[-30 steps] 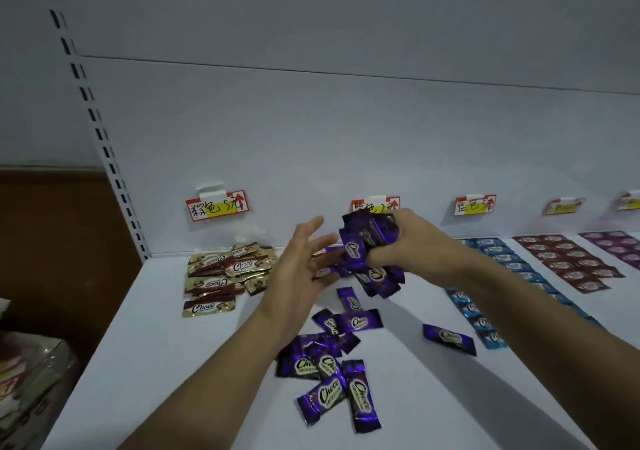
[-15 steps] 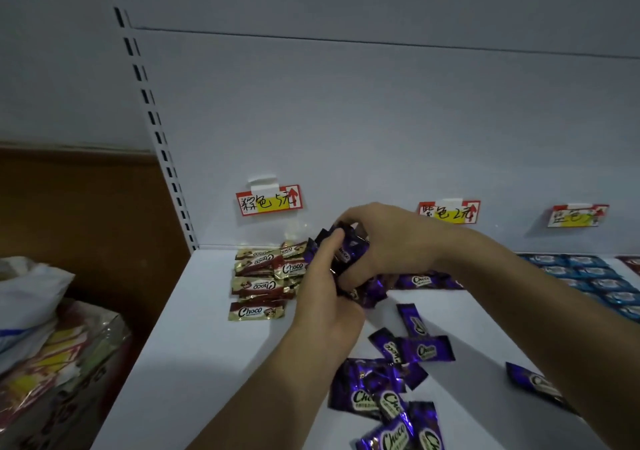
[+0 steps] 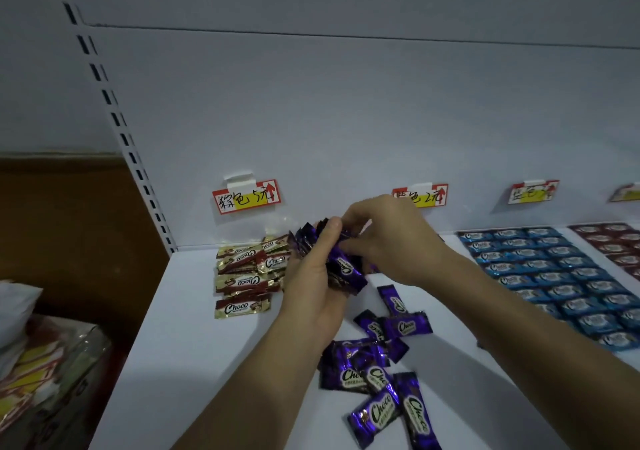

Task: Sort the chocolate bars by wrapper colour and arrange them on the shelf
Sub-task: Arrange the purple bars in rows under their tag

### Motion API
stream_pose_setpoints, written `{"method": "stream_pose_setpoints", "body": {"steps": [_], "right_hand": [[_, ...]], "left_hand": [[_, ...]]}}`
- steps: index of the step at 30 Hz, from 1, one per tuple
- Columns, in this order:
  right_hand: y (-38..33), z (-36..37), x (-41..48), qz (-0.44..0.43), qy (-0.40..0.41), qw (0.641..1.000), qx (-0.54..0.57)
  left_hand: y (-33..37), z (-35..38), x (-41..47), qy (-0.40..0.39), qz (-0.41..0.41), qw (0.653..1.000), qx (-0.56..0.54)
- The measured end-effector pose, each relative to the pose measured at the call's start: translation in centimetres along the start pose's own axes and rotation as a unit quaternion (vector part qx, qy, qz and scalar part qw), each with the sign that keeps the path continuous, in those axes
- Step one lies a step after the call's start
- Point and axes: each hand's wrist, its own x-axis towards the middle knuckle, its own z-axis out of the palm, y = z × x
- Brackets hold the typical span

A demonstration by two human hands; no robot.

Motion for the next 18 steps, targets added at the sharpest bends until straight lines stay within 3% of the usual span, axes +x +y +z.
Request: {"method": "stream_pose_setpoints", "body": {"steps": [3, 6, 8, 10, 14, 18], "right_hand": [[0.4, 0.6, -0.9, -0.037, 0.001, 0.998, -0.043], [0.5, -0.2, -1.6, -0.022, -0.089, 0.991, 0.099], [1.2, -1.1, -2.2, 0.005, -0.063, 0.99, 0.126], [2.2, -2.0, -3.2, 0.028, -0.04, 0.999, 0.02], [3.5, -1.4, -6.6, 0.096, -0.254, 0.954, -0.129], [3.9, 0.8, -8.2, 0.055, -0.221, 0.967, -0.118]], "left_hand": [[-0.3, -0.3, 0.2, 0.042, 0.001, 0.999, 0.014], [-0.5, -0.7, 0.5, 0.042, -0.026, 0.999, 0.022], [-0.4, -0.8, 0.8, 0.041, -0.043, 0.998, 0.022], [0.1, -0.6, 0.8, 0.045, -0.048, 0.998, 0.0], [1.3, -0.1, -0.2, 0.0, -0.043, 0.998, -0.046], [1.7, 0.4, -0.7, -0.016, -0.042, 0.998, -0.034]]}}
